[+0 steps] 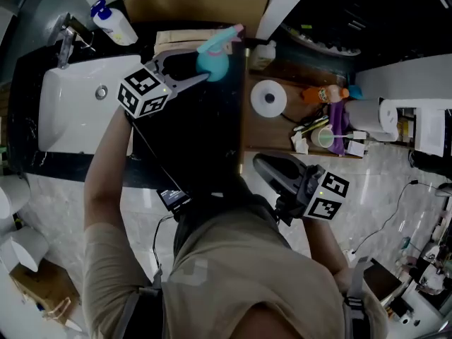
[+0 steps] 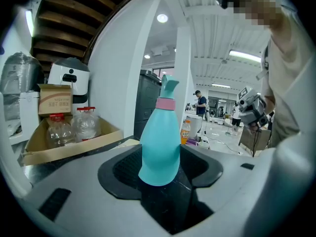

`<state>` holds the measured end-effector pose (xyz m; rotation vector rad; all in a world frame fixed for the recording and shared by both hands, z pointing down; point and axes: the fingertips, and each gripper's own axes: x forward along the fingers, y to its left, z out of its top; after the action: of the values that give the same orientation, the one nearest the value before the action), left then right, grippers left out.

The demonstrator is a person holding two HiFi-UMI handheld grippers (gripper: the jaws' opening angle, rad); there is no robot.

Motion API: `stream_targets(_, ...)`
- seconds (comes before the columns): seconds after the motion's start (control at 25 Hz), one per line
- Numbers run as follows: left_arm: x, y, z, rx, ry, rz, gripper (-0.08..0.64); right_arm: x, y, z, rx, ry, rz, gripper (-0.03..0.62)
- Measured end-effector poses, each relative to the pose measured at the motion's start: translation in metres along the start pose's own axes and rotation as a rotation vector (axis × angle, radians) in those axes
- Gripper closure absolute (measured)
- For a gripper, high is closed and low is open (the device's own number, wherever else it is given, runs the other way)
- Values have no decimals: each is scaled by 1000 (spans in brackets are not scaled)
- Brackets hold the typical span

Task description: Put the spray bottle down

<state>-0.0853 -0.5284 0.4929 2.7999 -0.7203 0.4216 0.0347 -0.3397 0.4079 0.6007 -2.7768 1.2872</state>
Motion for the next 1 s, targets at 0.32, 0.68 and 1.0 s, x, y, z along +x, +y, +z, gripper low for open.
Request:
stream_targets(0.32, 3, -2, 6, -9, -2, -3, 314, 1, 1, -9, 14, 15, -8, 571)
stream_targets(0.68, 0, -3, 8, -54, -2, 31, 313, -1, 3, -15, 14, 17, -1, 571)
stream_targets(1.0, 1, -2, 10, -50, -12, 71, 314, -4, 4, -17, 5, 9, -4, 571)
